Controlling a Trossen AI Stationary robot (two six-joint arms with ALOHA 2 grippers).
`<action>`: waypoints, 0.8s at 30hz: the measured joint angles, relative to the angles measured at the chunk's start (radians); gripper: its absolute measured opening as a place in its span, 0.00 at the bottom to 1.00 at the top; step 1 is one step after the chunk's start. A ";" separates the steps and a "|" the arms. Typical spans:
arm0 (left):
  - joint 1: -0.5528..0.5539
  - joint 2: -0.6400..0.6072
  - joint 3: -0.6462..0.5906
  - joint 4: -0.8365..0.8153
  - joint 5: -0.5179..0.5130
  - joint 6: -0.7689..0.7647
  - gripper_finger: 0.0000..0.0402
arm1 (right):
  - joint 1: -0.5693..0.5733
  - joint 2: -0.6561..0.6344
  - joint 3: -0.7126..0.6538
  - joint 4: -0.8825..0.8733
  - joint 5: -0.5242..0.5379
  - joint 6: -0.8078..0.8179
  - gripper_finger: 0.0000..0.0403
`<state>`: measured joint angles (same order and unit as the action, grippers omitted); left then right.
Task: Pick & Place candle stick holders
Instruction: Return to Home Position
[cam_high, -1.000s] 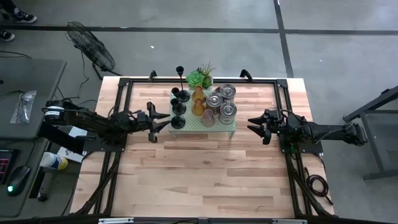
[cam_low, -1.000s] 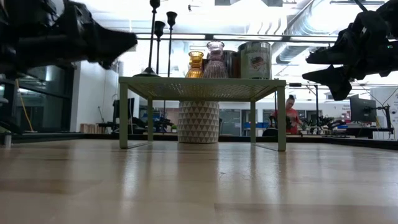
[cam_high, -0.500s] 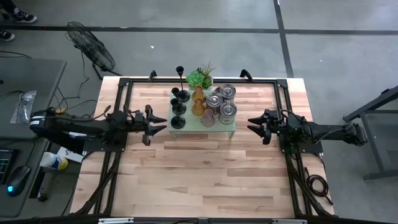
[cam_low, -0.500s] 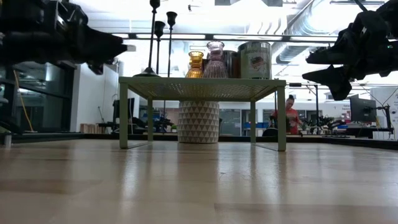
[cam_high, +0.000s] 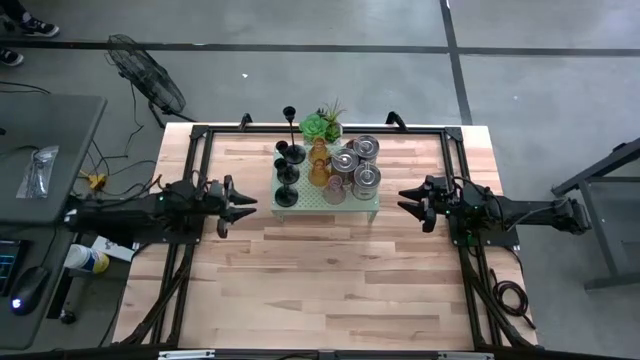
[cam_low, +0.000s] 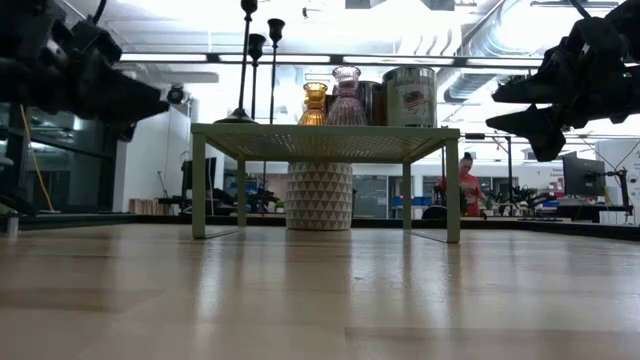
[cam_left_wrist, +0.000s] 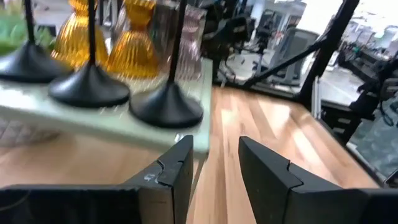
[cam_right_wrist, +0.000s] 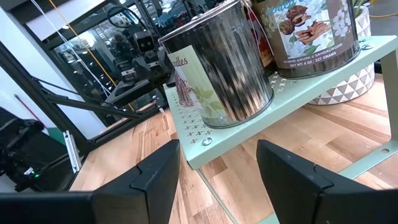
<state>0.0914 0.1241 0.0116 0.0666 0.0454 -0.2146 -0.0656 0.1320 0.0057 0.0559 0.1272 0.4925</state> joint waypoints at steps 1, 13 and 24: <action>0.000 -0.037 0.000 -0.048 -0.004 0.000 0.31 | 0.000 0.000 0.000 0.000 0.000 0.000 0.51; 0.000 -0.118 0.001 -0.062 -0.034 0.027 0.31 | 0.000 0.000 0.000 0.000 0.000 0.000 0.51; 0.000 -0.118 0.001 -0.062 -0.035 0.027 0.31 | 0.000 0.000 0.000 0.000 0.000 0.000 0.51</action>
<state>0.0914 0.0059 0.0124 0.0048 0.0105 -0.1879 -0.0654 0.1318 0.0055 0.0559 0.1272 0.4927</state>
